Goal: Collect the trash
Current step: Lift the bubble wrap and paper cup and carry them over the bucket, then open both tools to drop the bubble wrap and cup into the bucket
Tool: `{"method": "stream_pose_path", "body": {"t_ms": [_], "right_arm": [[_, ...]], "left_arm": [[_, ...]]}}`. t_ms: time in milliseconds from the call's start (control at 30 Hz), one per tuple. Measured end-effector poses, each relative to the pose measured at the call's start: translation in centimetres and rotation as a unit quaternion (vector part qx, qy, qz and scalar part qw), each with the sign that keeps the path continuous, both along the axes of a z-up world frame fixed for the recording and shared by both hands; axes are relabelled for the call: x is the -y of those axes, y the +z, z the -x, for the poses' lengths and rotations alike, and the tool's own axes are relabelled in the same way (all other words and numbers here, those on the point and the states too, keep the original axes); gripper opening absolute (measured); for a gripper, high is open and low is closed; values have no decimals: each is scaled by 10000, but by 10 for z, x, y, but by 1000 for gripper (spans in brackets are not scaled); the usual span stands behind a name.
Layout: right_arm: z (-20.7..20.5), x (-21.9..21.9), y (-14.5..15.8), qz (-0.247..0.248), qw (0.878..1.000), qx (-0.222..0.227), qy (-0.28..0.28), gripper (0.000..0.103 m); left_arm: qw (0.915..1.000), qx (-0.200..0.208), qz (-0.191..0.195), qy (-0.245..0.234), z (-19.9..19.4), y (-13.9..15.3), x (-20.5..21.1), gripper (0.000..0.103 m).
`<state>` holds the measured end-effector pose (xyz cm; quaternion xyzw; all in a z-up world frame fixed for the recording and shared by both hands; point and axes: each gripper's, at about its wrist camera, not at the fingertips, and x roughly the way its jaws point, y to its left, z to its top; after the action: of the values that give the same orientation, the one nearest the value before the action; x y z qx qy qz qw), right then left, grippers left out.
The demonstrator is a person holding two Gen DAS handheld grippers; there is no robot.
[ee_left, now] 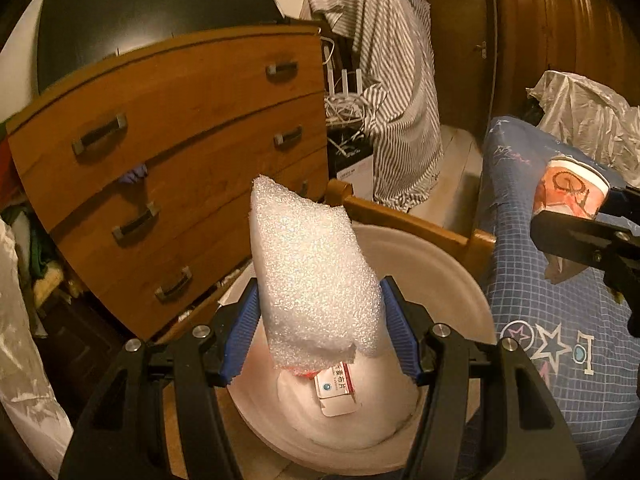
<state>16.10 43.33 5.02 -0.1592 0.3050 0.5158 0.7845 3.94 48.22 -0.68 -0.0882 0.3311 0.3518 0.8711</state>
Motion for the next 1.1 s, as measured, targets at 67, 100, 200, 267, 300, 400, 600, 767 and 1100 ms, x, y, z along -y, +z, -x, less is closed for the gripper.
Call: {"method": "stream_pose_path", "body": {"t_ms": [67, 100, 200, 267, 300, 400, 600, 767, 1100], "right_arm": [[3, -8, -3, 64, 9999, 61, 49, 90], [4, -11, -4, 89, 9999, 87, 69, 90], [7, -19, -8, 149, 9997, 159, 139, 90], [9, -25, -9, 183, 9994, 220, 186, 90], [10, -28, -11, 199, 9993, 250, 203, 90], [12, -37, -15, 261, 9988, 340, 255, 90], [19, -51, -22, 361, 9967, 574, 444, 94], [18, -52, -25, 322, 9971, 505, 466, 94], [8, -33, -23, 179, 9985, 458, 227, 94]], "left_arm": [[10000, -16, 48, 21, -1, -4, -4, 57], [10000, -26, 65, 32, -1, -5, -5, 57], [9999, -38, 117, 52, -1, -10, -10, 58], [9998, -37, 157, 81, -2, -13, -14, 58], [9998, -34, 170, 95, -3, -14, -16, 58], [9997, -20, 216, 151, -4, -17, -22, 60], [9994, -8, 227, 268, -5, -23, -31, 71], [9991, -32, 261, 321, -3, -27, -34, 71], [9991, -30, 218, 360, -2, -26, -34, 71]]}}
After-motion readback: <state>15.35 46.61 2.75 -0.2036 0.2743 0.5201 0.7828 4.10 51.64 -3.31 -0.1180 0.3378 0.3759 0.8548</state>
